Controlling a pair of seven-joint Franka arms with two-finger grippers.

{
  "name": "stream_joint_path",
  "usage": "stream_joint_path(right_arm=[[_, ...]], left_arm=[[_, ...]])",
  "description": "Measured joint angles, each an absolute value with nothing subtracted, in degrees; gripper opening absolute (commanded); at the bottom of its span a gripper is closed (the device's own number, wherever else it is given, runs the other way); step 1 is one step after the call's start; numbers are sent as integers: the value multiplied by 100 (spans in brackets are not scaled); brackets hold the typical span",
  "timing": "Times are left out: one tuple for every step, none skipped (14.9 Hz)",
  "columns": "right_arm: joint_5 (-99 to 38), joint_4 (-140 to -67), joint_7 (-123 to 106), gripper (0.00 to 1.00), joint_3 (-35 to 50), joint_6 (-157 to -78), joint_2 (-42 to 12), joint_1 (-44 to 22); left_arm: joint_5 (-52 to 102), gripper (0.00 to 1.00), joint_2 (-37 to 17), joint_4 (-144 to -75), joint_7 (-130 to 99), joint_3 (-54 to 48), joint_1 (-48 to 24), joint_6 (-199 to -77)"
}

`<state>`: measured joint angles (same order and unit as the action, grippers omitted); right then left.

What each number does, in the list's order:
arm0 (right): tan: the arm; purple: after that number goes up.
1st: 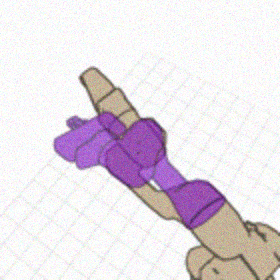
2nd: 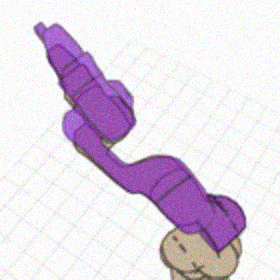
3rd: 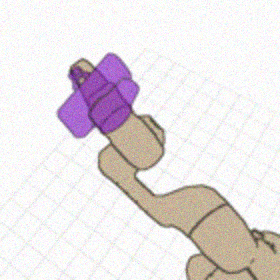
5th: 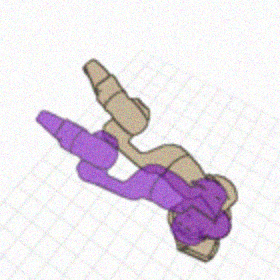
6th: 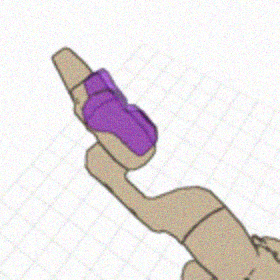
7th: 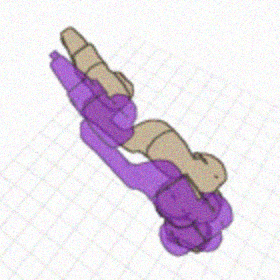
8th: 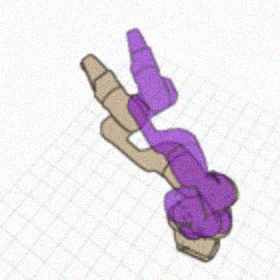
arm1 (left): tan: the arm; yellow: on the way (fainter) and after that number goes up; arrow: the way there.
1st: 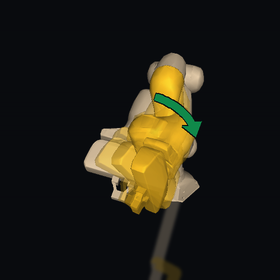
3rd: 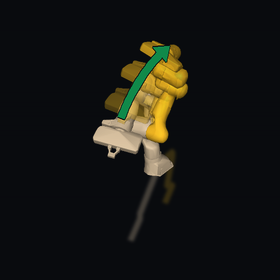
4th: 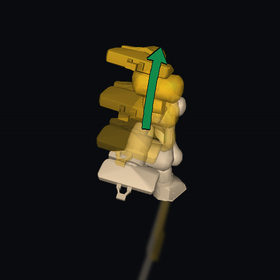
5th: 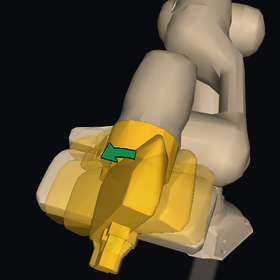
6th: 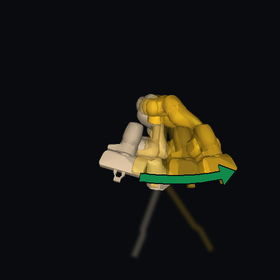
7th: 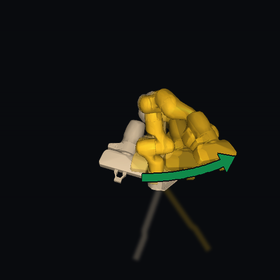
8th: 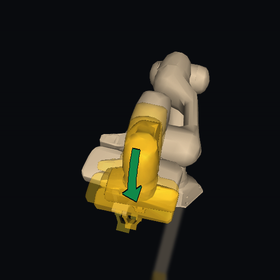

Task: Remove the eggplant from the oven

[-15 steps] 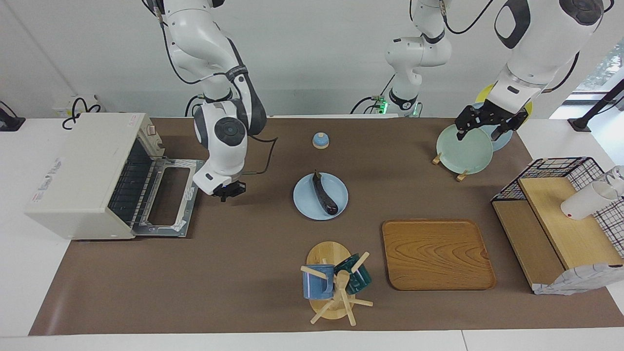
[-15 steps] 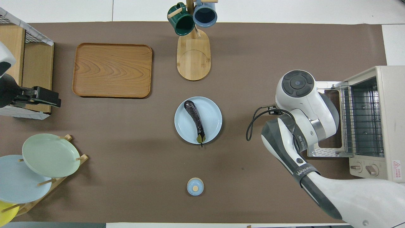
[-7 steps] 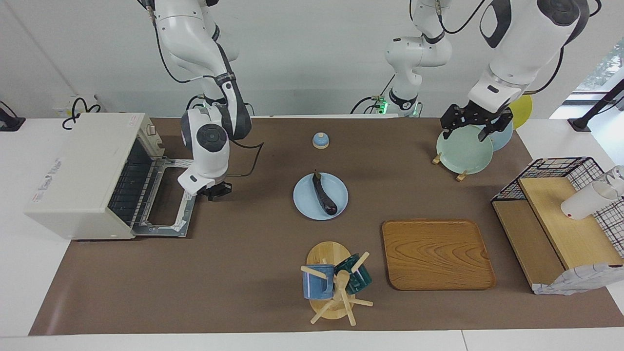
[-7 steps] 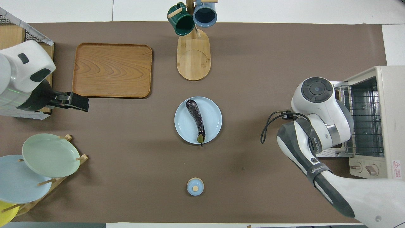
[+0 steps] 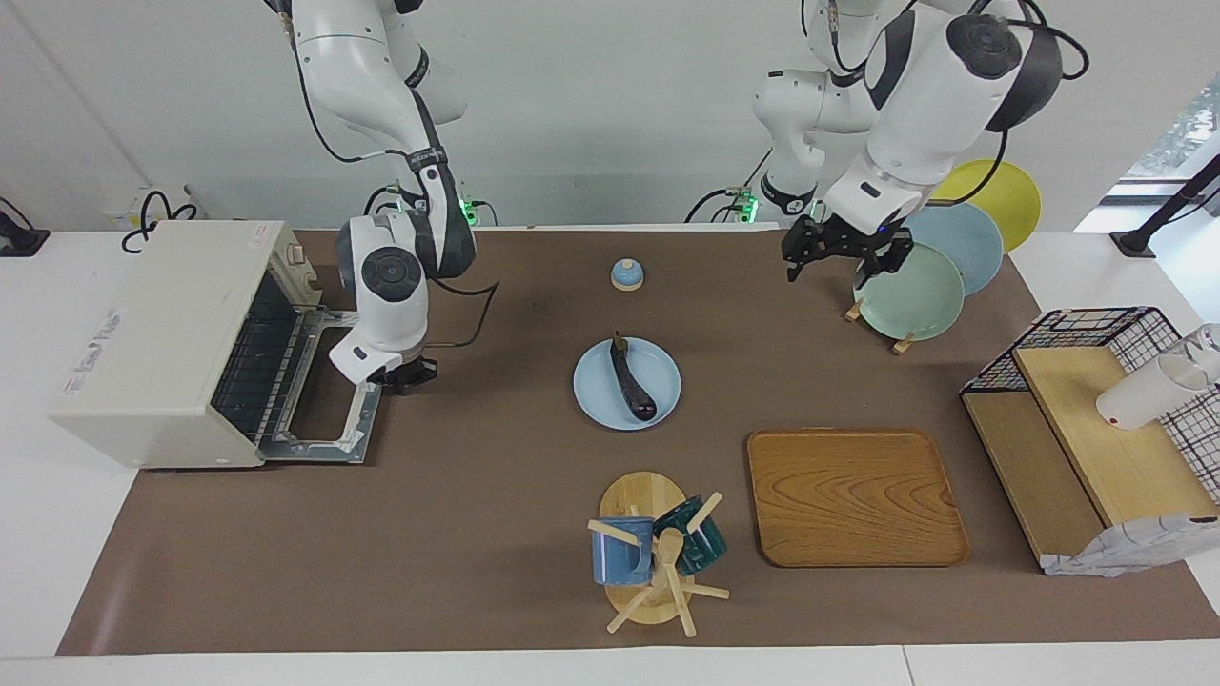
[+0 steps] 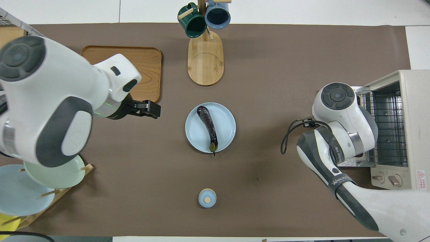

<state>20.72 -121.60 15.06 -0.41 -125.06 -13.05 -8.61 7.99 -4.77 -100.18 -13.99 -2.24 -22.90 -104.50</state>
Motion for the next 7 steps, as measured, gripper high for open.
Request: stream_joint_path(right_arm=[[2143, -12160, 1499, 0, -41, -12506, -1297, -859], [2192, -12161, 1499, 0, -42, -12506, -1284, -854], [2208, -12164, 1495, 0, -42, -12506, -1268, -840], [2209, -12166, 1489, 0, -38, -12506, -1261, -837], [2216, -12168, 1456, 0, -37, -12506, -1259, -837], [2219, -12170, 1358, 0, -36, -12504, -1251, -836], [2219, -12172, 1252, 0, -32, -12495, -1238, -834]], left_arm=[[807, 100, -656, -10024, -1486, -226, -2458, -10635], [810, 100, -834, -10032, -1541, -227, -2608, -10828], [812, 100, -997, -10065, -1569, -228, -2738, -11057], [813, 100, -1115, -10150, -1574, -227, -2845, -11317], [814, 100, -1196, -10280, -1575, -226, -2944, -11594], [815, 100, -1265, -10435, -1576, -228, -3051, -11876], [816, 100, -1338, -10554, -1580, -227, -3146, -12086]])
